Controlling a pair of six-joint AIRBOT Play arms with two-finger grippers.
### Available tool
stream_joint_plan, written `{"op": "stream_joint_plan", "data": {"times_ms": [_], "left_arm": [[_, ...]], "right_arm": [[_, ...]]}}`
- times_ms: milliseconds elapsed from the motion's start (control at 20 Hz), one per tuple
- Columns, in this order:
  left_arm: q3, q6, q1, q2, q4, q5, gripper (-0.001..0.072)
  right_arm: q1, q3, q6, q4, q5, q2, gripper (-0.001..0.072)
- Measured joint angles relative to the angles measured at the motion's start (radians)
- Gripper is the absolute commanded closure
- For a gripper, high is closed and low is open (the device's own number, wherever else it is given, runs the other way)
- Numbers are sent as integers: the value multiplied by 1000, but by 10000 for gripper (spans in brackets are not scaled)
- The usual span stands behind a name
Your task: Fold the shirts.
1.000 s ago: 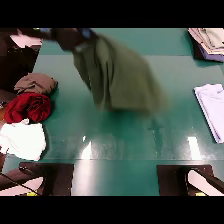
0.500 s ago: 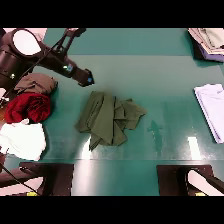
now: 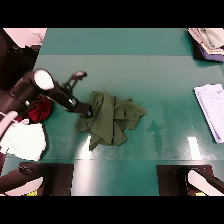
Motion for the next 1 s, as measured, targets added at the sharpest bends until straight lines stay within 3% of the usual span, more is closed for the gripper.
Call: {"op": "stream_joint_plan", "data": {"times_ms": [300,350,500,650,900,950,1000], "left_arm": [[-137,-31,-117,3,-32,207,2],[-144,-39,-123,-1,-31,226,49],[-156,-55,-135,-13,-32,256,687],[-149,-60,-137,-13,-31,252,682],[39,-60,-104,86,90,100,681],[91,-60,-91,116,115,72,681],[144,-60,-77,147,146,50,681]], "right_arm": [[0,0,-2,0,2,0,691],[0,0,-2,0,6,0,691],[0,0,-2,0,16,0,691],[0,0,-2,0,30,0,691],[6,-25,-2,5,75,0,678],[15,-50,-2,6,90,1,525],[28,-83,-2,8,102,1,293]]}}
